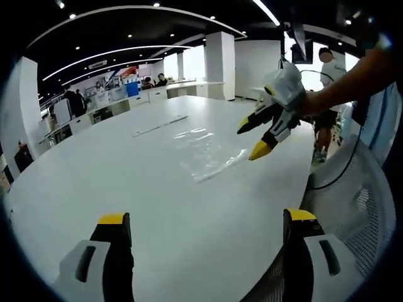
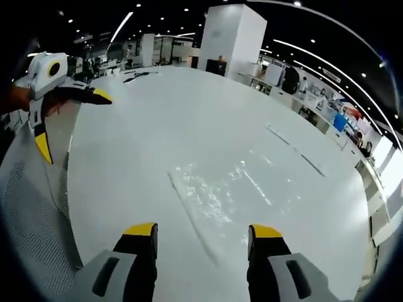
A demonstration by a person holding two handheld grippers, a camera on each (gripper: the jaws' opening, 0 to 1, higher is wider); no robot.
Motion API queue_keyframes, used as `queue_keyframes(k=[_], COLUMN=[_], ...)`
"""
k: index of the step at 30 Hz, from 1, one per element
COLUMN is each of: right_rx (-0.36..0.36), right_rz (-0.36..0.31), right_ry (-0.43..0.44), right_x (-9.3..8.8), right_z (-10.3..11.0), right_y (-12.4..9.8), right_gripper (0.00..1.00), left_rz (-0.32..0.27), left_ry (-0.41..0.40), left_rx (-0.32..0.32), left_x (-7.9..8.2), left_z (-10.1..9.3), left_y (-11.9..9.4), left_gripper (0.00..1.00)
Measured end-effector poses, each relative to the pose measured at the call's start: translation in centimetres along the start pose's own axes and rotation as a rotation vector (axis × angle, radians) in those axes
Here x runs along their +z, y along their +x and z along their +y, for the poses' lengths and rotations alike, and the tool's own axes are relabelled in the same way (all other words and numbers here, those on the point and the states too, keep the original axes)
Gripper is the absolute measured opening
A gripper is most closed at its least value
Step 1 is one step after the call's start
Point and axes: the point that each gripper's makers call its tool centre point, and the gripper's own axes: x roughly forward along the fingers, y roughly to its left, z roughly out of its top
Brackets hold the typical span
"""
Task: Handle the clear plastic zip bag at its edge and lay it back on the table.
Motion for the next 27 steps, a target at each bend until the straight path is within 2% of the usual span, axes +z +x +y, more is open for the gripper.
queue_keyframes(k=[4,7,12,15,18,21,27], right_rx=[0.004,-0.013,-0.021,-0.016,-0.009,0.000,0.023], right_rz=[0.019,0.064,0.083,0.098,0.143,0.141,0.174], right_ry=[0.005,0.006,0.024,0.041,0.097,0.076,0.079], right_x=[-0.3,-1.1,-1.7,-2.0,-2.7,-2.6,-3.0], right_z=[-0.1,-0.6,-1.1,-1.5,-1.8,-1.8,-1.8], right_y=[0.7,0.9,1.3,1.7,2.2,2.2,2.9], right_gripper=[0.54,0.52,0.47,0.43,0.40,0.31,0.30], left_rz=[0.005,0.005,0.011,0.013,0.011,0.017,0.028], left_ry=[0.003,-0.001,-0.003,-0.010,-0.008,-0.006,-0.008], left_rx=[-0.002,-0.004,-0.002,-0.002,-0.004,-0.009,-0.011], left_x=[0.0,0.0,-0.1,-0.1,-0.1,-0.2,-0.5], left_z=[0.1,0.0,0.0,0.0,0.0,-0.2,0.0], left_y=[0.1,0.1,0.0,0.0,0.1,0.1,0.2], left_gripper=[0.99,0.99,0.99,0.99,0.99,0.99,0.99])
